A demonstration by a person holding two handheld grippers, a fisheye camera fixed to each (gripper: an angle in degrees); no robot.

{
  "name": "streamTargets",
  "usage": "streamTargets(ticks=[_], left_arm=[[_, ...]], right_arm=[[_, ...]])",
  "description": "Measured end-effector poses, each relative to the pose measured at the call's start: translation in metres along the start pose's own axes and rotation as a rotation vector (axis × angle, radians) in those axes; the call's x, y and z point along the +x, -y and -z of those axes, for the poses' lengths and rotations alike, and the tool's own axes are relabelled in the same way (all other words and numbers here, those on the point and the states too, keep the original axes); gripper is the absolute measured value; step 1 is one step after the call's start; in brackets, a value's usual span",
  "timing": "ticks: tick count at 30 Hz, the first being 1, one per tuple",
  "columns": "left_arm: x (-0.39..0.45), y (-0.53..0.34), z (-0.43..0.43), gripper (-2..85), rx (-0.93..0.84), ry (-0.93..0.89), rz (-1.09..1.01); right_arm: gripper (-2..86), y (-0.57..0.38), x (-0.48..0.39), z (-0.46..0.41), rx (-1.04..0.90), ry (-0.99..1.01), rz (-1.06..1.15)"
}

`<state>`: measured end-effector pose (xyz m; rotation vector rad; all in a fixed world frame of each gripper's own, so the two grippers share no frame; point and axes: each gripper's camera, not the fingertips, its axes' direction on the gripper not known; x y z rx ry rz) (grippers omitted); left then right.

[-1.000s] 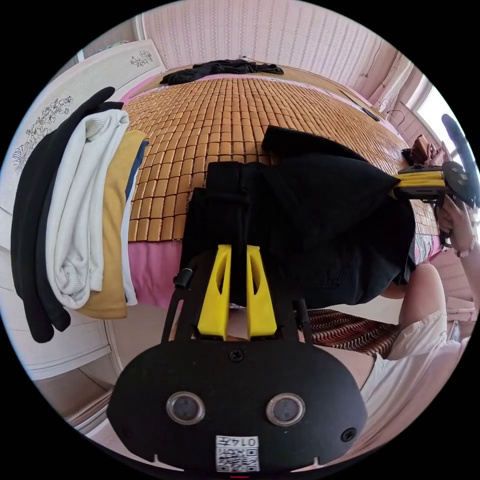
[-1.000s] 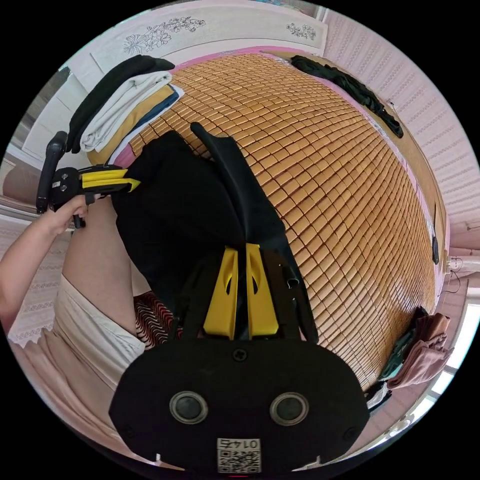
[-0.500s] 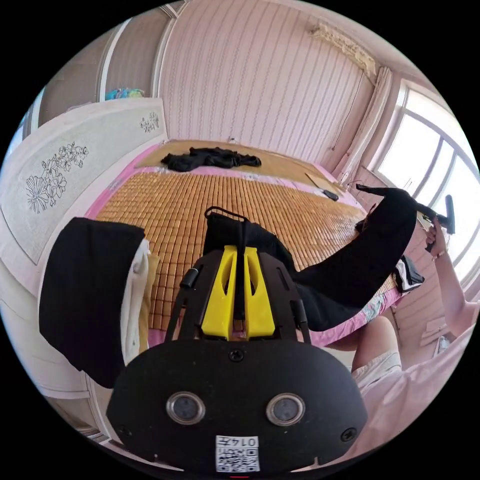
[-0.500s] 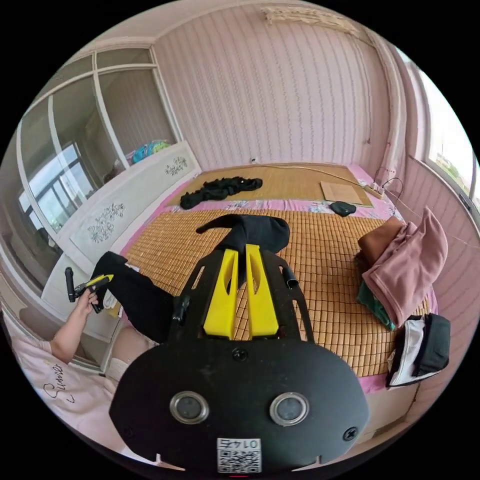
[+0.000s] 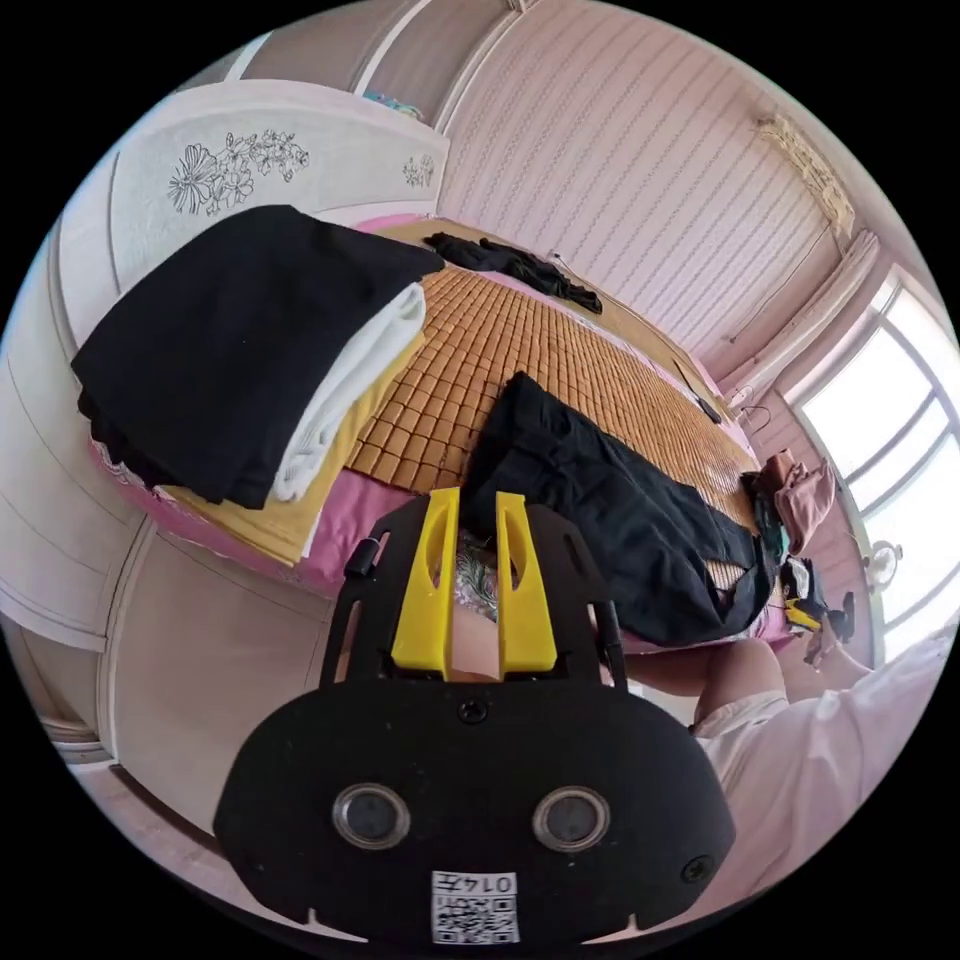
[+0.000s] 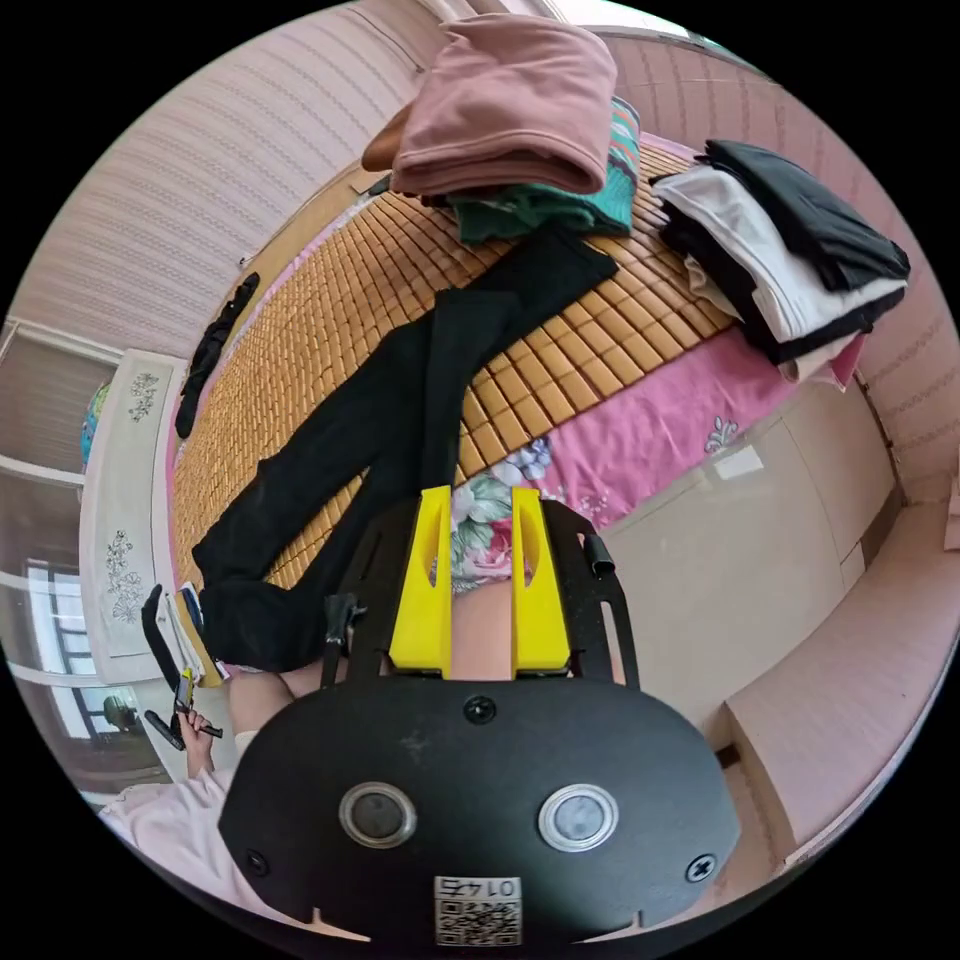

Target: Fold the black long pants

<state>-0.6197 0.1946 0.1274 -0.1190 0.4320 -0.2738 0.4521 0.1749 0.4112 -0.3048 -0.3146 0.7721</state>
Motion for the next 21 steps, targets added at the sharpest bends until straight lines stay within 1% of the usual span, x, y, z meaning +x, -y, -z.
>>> streamTargets(ticks=[3,6,7,8,9,11,12,13,14,15,16,17,18,20,21], left_arm=[[0.023,0.015,-0.007,7.8,-0.041,0.071,-0.112],[0.039,0.033,-0.028,9.1,-0.079,0.114,-0.175],[0.040,0.037,-0.034,9.5,-0.096,0.115,-0.166],[0.038,0.043,-0.047,11.7,-0.132,0.115,-0.140],[0.036,0.048,-0.060,13.1,-0.173,0.101,-0.121],[0.035,0.050,-0.077,13.6,-0.229,0.105,-0.126],[0.036,0.051,-0.087,13.4,-0.265,0.147,-0.158],[0.037,0.050,-0.091,12.8,-0.282,0.171,-0.179],[0.038,0.049,-0.098,11.6,-0.333,0.212,-0.232],[0.040,0.048,-0.105,9.9,-0.400,0.229,-0.287],[0.040,0.046,-0.107,9.1,-0.429,0.236,-0.304],[0.041,0.042,-0.107,5.6,-0.454,0.231,-0.329],[0.039,0.038,-0.104,3.0,-0.430,0.211,-0.336],[0.034,0.033,-0.100,1.0,-0.411,0.175,-0.330],[0.028,0.031,-0.100,0.3,-0.416,0.143,-0.302]], right_arm=[[9.0,-0.001,0.001,0.001,0.032,-0.032,0.018],[9.0,0.008,-0.038,0.000,0.064,-0.087,0.165],[9.1,0.012,-0.062,-0.003,0.082,-0.103,0.249],[9.1,0.014,-0.092,-0.009,0.098,-0.109,0.342],[9.2,0.015,-0.108,-0.013,0.103,-0.106,0.394],[9.6,0.016,-0.185,-0.043,0.056,-0.069,0.622],[9.8,0.015,-0.207,-0.054,0.035,-0.057,0.685],[10.2,0.009,-0.253,-0.076,-0.008,-0.040,0.813],[10.8,0.000,-0.300,-0.099,-0.047,-0.033,0.937],[11.0,-0.006,-0.323,-0.110,-0.063,-0.030,0.996],[11.5,-0.018,-0.366,-0.132,-0.090,-0.022,1.100],[11.7,-0.031,-0.406,-0.153,-0.121,-0.016,1.190],[11.8,-0.038,-0.425,-0.163,-0.136,-0.013,1.230],[12.4,-0.066,-0.492,-0.201,-0.207,-0.006,1.356],[12.5,-0.073,-0.507,-0.209,-0.230,-0.002,1.383]])
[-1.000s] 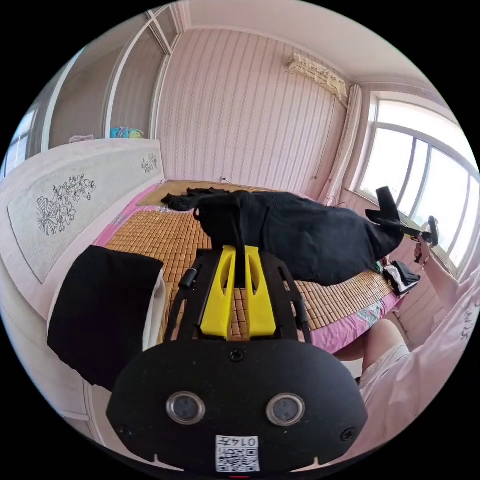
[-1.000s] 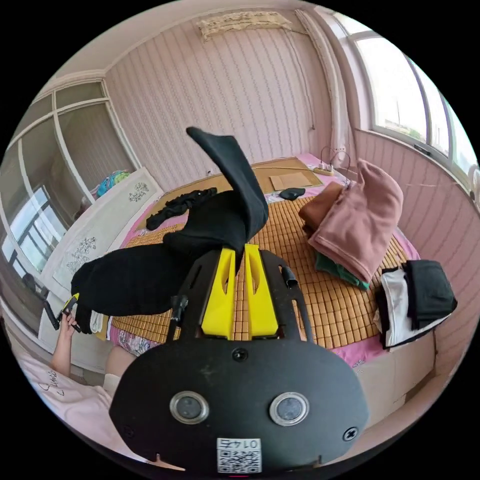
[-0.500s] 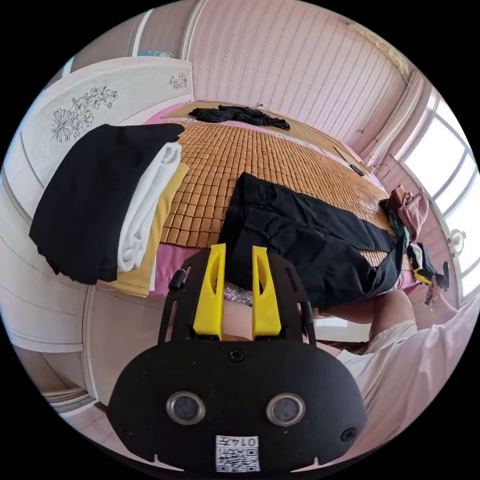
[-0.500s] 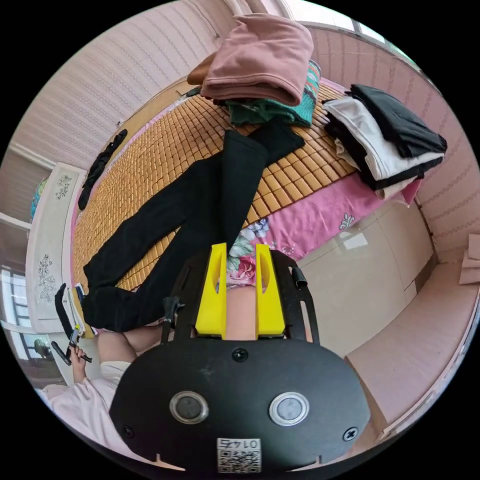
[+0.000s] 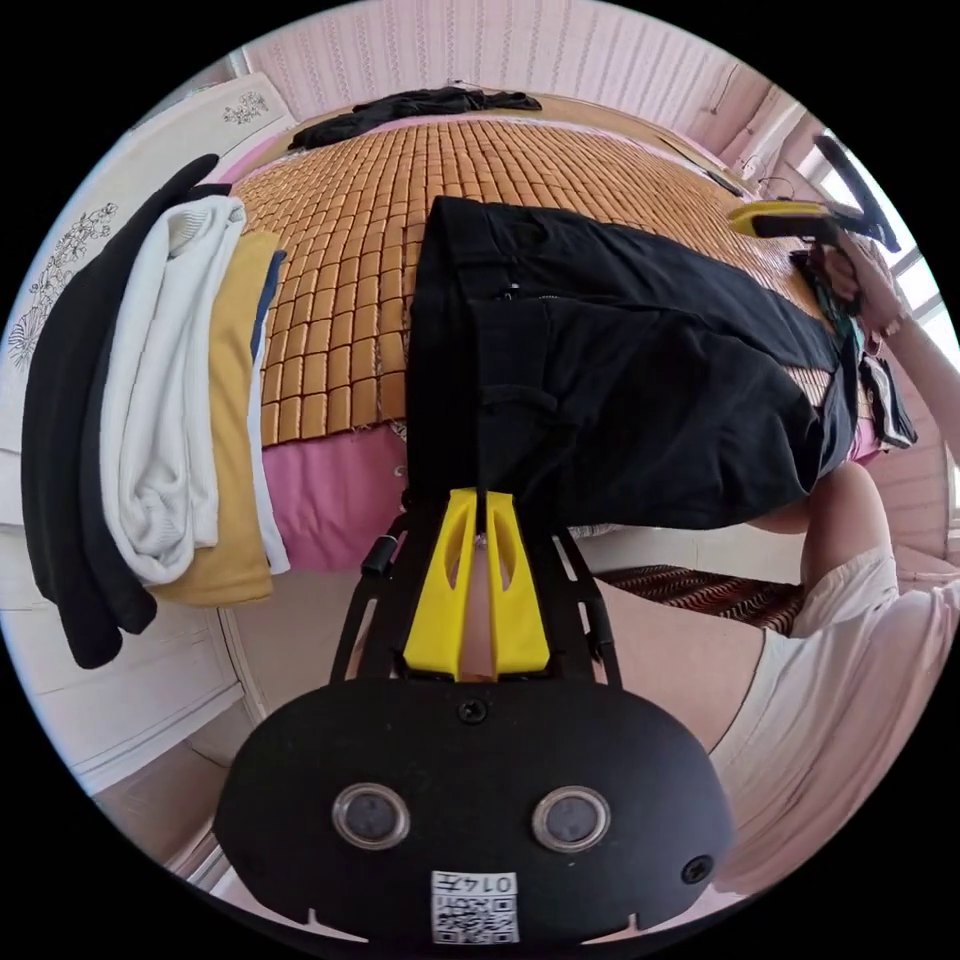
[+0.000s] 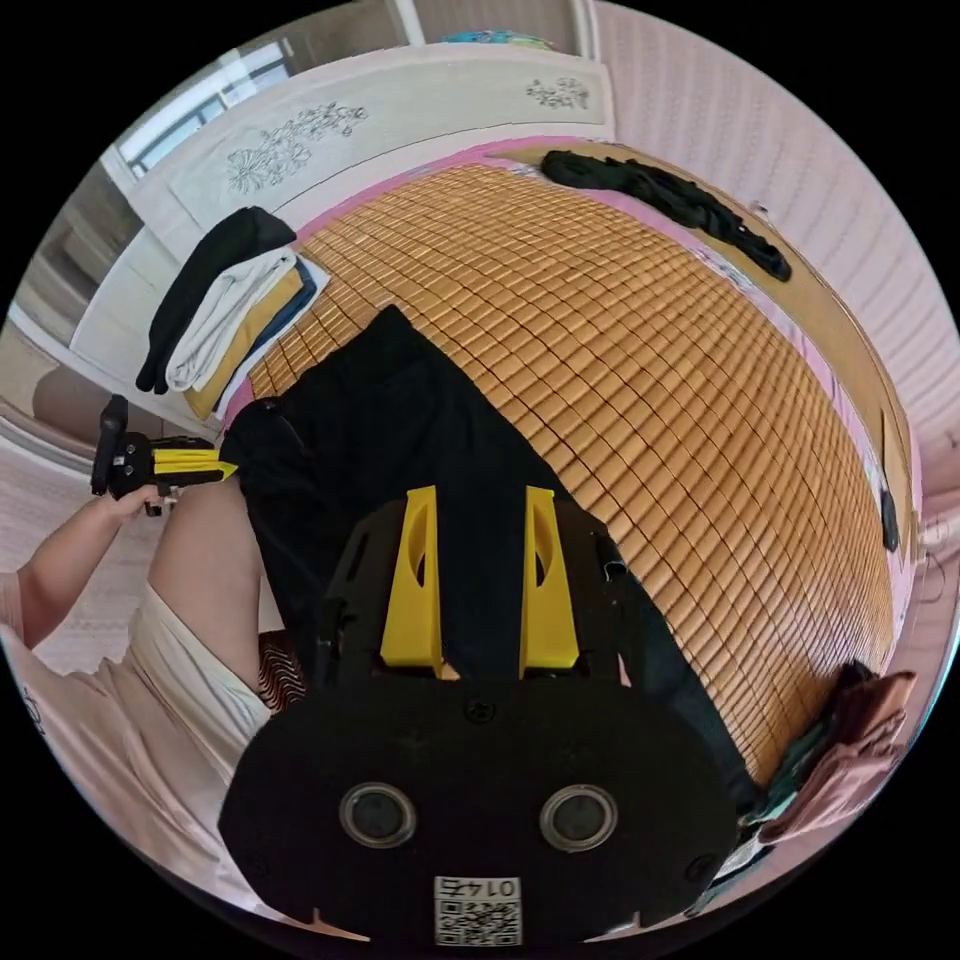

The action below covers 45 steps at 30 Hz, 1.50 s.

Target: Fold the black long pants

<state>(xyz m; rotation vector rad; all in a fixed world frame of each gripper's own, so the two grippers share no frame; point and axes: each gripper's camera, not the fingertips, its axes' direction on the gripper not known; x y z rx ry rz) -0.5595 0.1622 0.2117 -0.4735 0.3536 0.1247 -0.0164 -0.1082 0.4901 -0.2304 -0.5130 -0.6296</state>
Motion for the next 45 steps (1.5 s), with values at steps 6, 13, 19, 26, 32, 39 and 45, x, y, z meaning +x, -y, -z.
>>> streamTargets(ticks=[6,13,19,26,32,39,45], left_arm=[[-0.022,-0.009,-0.009,-0.6,0.029,-0.151,0.094],[-0.019,-0.004,-0.016,-0.9,0.007,-0.148,0.049],[-0.009,-0.004,-0.020,-1.0,0.000,-0.111,0.019],[-0.015,-0.004,-0.024,-1.0,-0.009,-0.177,0.061],[-0.008,-0.006,-0.017,-0.2,-0.001,-0.146,0.066],[0.001,-0.017,0.028,5.5,0.067,-0.014,0.083],[0.017,-0.018,0.052,4.8,0.136,0.095,0.109]], right_arm=[[13.2,0.069,-0.115,-0.078,-0.119,0.100,0.302],[8.2,0.068,-0.143,-0.148,-0.211,0.023,0.277],[2.2,0.070,-0.155,-0.153,-0.189,-0.084,0.333],[1.0,0.052,-0.084,-0.145,0.067,0.416,-0.101],[2.0,0.061,-0.123,-0.162,0.016,0.253,0.107],[5.1,0.087,-0.150,-0.175,-0.037,0.233,0.249],[8.6,0.109,-0.185,-0.213,-0.123,0.102,0.349]])
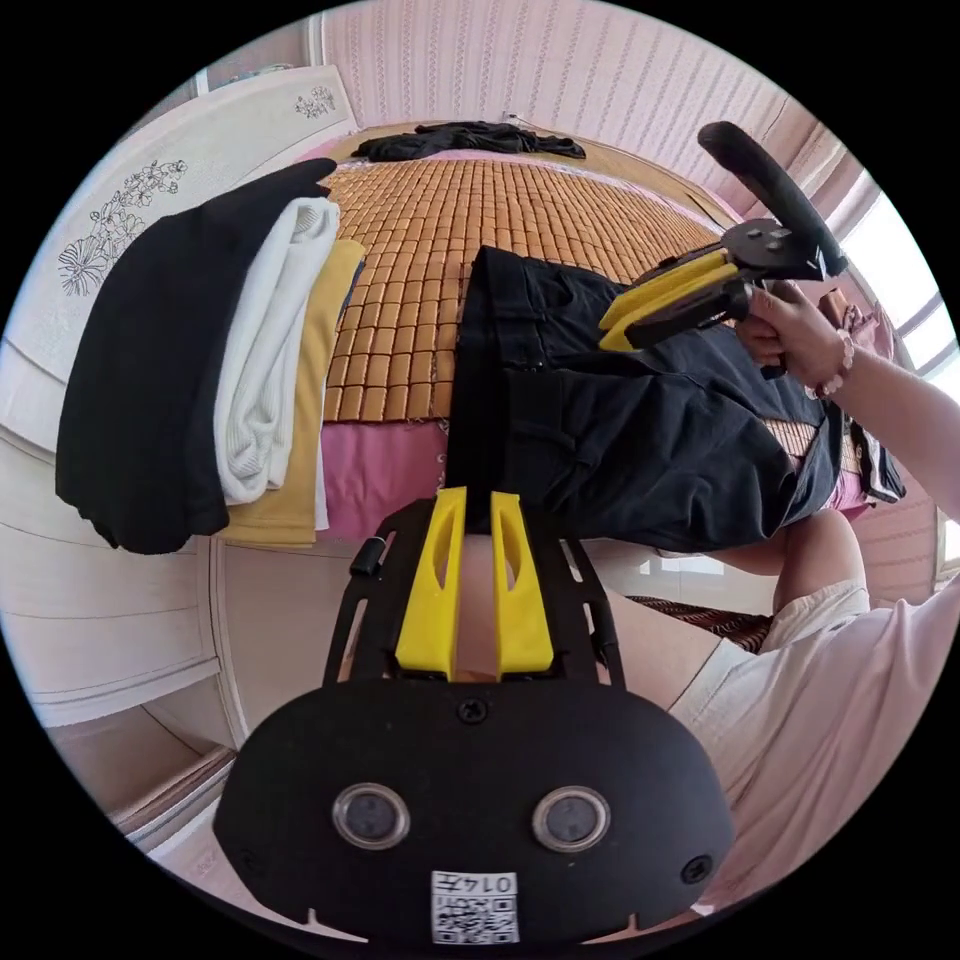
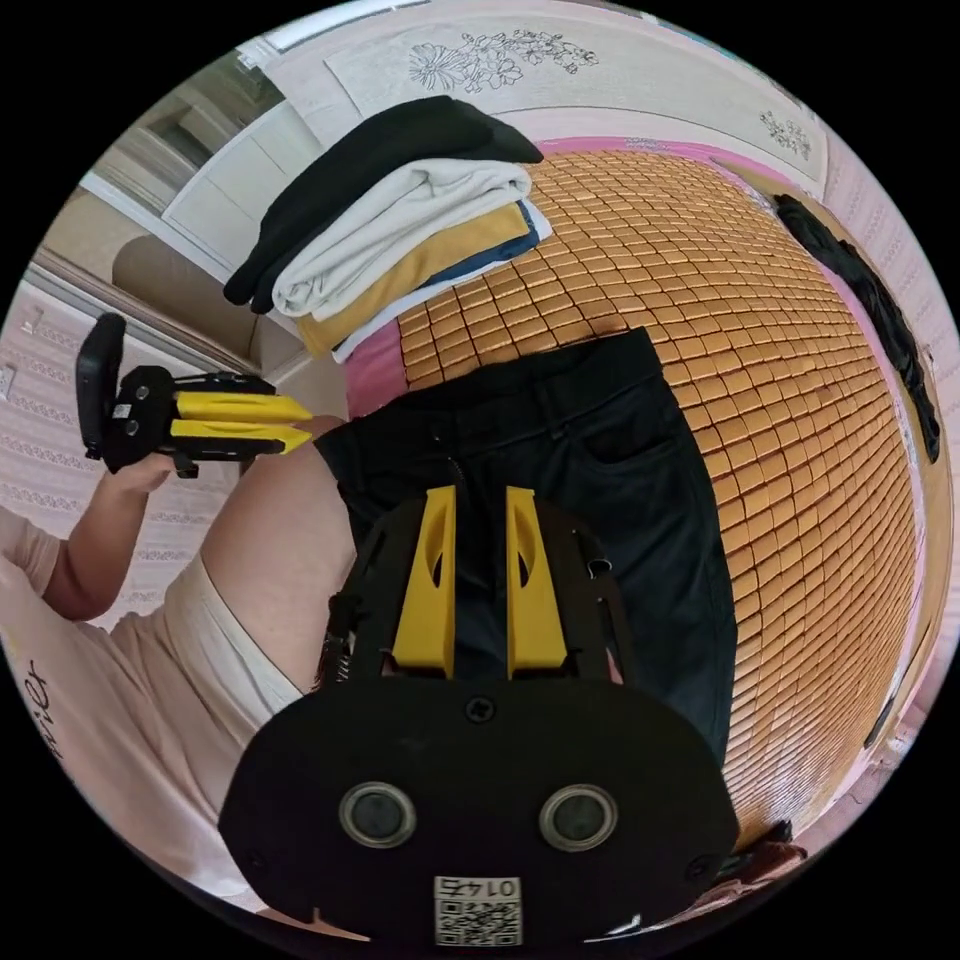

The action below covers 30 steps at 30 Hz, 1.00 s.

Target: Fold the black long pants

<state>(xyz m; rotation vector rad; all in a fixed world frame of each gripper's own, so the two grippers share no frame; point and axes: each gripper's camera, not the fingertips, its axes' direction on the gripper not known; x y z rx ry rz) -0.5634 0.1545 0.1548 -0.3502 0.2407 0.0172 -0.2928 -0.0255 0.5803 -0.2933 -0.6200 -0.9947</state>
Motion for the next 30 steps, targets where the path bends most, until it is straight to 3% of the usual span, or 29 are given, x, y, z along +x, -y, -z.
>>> streamTargets(ticks=[3,5,7,11,16,21,25,30], left_arm=[[0.021,0.007,0.009,2.3,0.140,0.056,-0.077],[0.029,0.015,0.000,0.4,0.180,-0.079,-0.116],[0.034,0.028,-0.023,-0.5,0.125,-0.176,-0.110],[0.044,0.051,-0.071,-0.9,-0.082,-0.094,-0.080],[0.028,0.053,-0.071,-0.6,-0.036,-0.200,0.007],[-0.005,0.027,-0.027,2.8,0.120,-0.175,0.079],[-0.021,0.016,-0.040,9.4,0.002,-0.209,0.061],[-0.007,0.028,-0.076,13.4,-0.154,-0.252,0.013]], right_arm=[[9.8,0.013,-0.007,-0.028,-0.076,-0.076,-0.021],[7.4,0.017,0.000,-0.028,-0.061,-0.005,-0.091],[4.2,0.015,0.001,-0.017,-0.003,0.021,-0.100],[1.6,0.011,-0.006,-0.003,0.059,0.010,-0.067],[4.3,0.024,-0.016,-0.031,-0.086,0.018,0.048],[6.4,0.037,0.005,-0.003,0.017,0.004,0.043],[11.9,0.060,0.056,0.007,0.029,-0.131,-0.117],[17.2,0.072,0.100,-0.017,-0.152,-0.092,-0.218]])
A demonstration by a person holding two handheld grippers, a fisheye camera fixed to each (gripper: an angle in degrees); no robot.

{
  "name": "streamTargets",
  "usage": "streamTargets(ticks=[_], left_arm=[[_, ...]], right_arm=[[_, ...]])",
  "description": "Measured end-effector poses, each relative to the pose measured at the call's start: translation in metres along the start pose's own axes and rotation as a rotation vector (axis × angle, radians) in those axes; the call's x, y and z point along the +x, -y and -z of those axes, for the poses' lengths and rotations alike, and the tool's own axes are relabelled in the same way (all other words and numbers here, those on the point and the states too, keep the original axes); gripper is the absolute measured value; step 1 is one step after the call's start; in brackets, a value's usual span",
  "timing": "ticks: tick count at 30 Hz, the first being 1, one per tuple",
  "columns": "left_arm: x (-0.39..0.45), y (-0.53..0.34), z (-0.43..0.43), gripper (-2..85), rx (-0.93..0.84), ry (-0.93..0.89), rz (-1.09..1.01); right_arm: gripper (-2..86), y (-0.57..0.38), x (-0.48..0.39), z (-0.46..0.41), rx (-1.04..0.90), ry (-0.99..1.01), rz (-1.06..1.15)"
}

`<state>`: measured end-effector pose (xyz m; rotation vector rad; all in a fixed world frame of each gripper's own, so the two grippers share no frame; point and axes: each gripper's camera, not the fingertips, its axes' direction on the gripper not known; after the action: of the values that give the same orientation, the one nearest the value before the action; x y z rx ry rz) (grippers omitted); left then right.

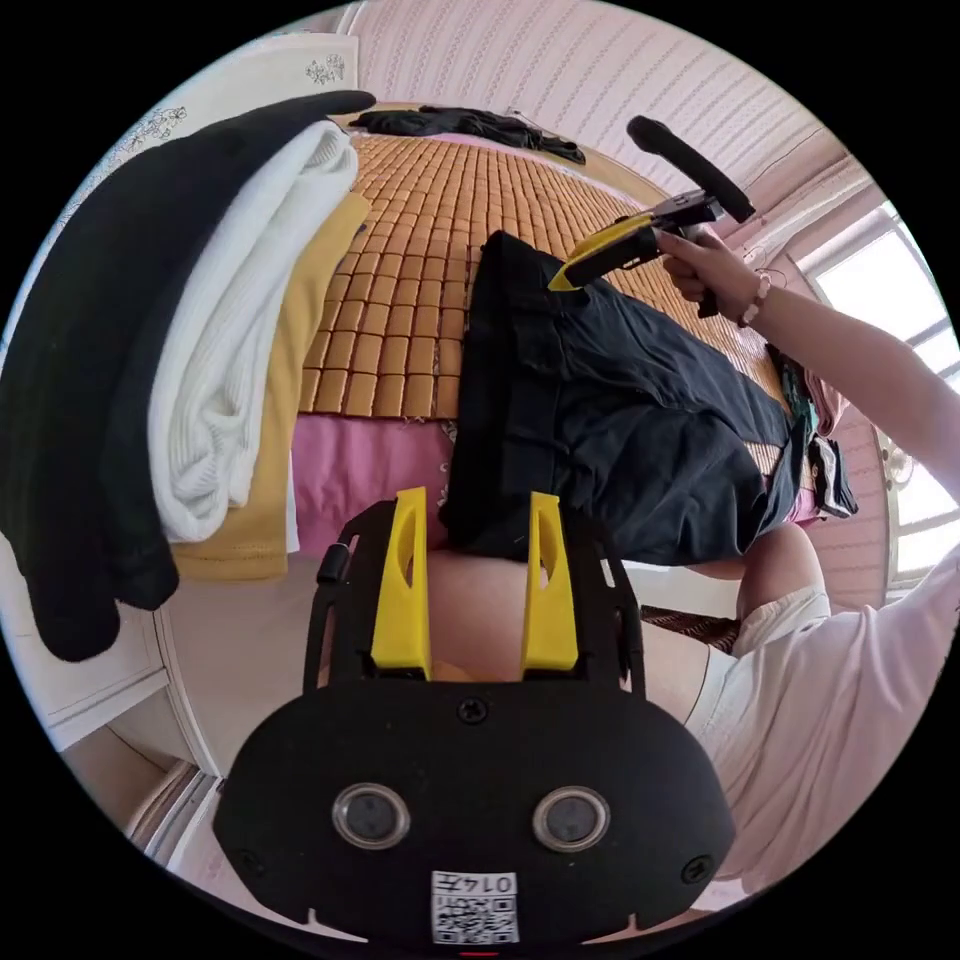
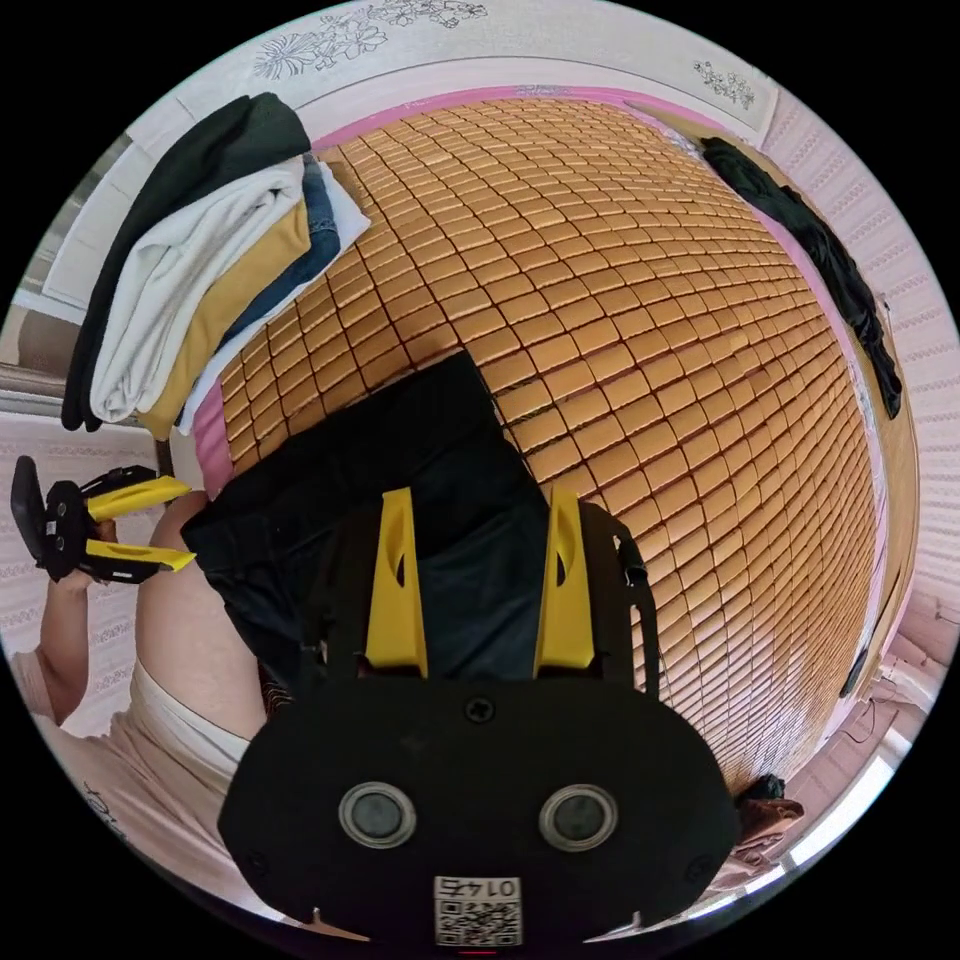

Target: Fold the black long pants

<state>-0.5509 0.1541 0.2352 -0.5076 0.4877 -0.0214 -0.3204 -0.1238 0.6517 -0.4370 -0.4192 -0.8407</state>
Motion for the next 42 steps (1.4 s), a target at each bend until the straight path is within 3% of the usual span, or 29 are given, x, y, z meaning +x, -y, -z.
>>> streamTargets(ticks=[3,5,8,11,15,18,21,24,27,32,35,38,42], left_arm=[[0.008,0.014,-0.019,11.5,-0.073,0.037,-0.010],[0.011,0.019,-0.021,10.2,-0.098,0.048,-0.022],[0.018,0.017,-0.015,4.6,-0.029,0.015,-0.030],[0.040,0.014,0.016,3.0,0.093,0.045,-0.069],[0.053,0.020,0.073,3.1,0.308,0.253,-0.022],[0.033,0.036,0.070,4.7,0.283,0.311,0.078],[0.041,0.029,0.069,6.2,0.290,0.297,0.068],[0.066,0.012,0.059,6.5,0.300,0.323,-0.001],[0.085,0.002,0.028,6.6,0.251,0.206,-0.064],[0.142,0.013,-0.014,7.5,0.171,-0.003,-0.216],[0.196,0.031,-0.038,8.4,0.119,-0.014,-0.377],[0.250,0.051,-0.064,9.5,0.054,-0.035,-0.520],[0.306,0.074,-0.104,10.0,0.011,0.004,-0.643]], right_arm=[[14.4,-0.010,-0.001,0.013,0.018,-0.035,0.028],[6.4,-0.026,0.002,0.033,0.077,-0.144,0.039],[0.8,-0.048,0.022,0.073,0.131,-0.023,0.049],[0.1,-0.064,0.049,0.129,0.218,0.054,0.038],[0.6,-0.049,0.070,0.201,0.370,0.091,-0.010],[3.7,-0.027,0.083,0.228,0.428,0.126,-0.118],[6.6,-0.046,0.091,0.224,0.396,0.291,-0.175],[7.0,-0.122,0.091,0.213,0.397,0.324,-0.163],[6.6,-0.237,0.096,0.188,0.315,0.284,-0.232],[5.0,-0.483,0.129,0.168,0.201,0.266,-0.708],[5.3,-0.595,0.151,0.178,0.241,0.300,-0.982],[6.3,-0.659,0.168,0.205,0.388,0.310,-1.090],[7.7,-0.678,0.196,0.235,0.453,0.236,-1.085]])
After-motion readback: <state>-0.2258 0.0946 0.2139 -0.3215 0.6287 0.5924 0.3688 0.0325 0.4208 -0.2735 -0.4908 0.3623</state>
